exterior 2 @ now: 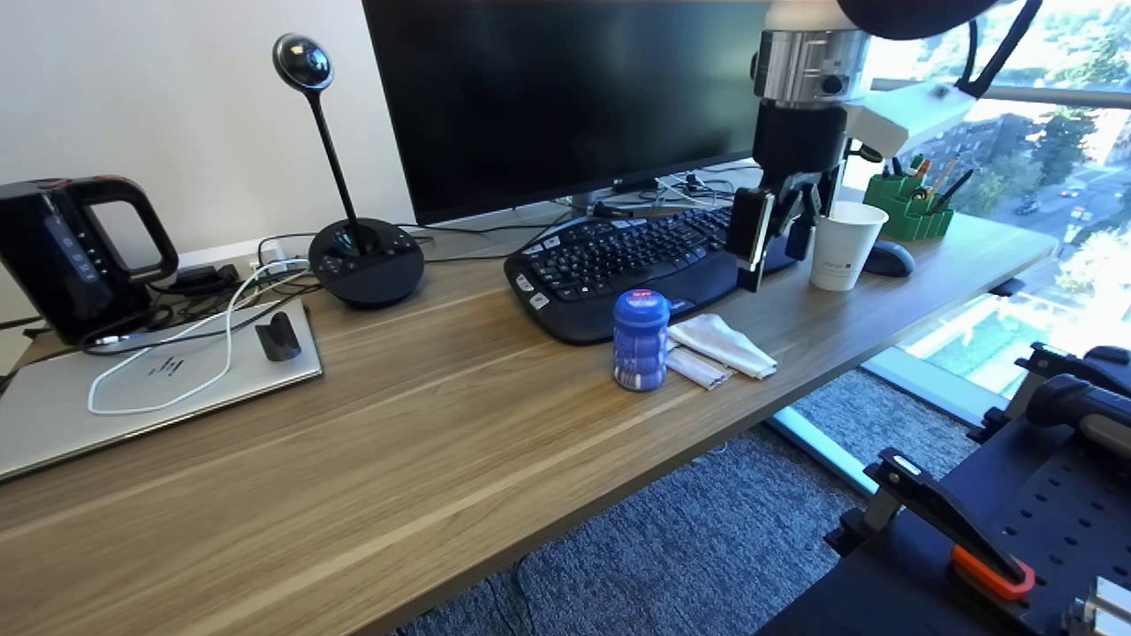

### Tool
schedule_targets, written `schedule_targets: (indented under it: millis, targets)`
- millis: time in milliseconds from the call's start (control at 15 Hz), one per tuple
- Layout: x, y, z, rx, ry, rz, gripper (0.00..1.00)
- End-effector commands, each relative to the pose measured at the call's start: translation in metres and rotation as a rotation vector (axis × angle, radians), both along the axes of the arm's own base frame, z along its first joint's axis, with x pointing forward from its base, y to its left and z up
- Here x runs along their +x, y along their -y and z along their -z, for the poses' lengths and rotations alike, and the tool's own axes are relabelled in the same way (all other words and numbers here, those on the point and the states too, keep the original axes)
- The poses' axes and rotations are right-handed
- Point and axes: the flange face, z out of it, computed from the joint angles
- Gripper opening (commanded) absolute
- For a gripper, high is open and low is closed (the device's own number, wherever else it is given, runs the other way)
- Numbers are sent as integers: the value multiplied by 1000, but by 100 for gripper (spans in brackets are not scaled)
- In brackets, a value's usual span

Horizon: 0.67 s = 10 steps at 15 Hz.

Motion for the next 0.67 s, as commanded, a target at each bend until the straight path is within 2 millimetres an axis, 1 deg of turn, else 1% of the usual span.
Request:
schedule_targets:
  millis: [0, 200, 333, 400, 600]
  targets:
    - [6, -2, 6, 0, 6, 16, 100]
    - [7, 0, 8, -14, 21, 28, 100]
    - [7, 5, 2, 1, 21, 49, 100]
    - [3, 4, 7, -4, -6, 25, 100]
    - [4, 5, 6, -4, -2, 33, 100]
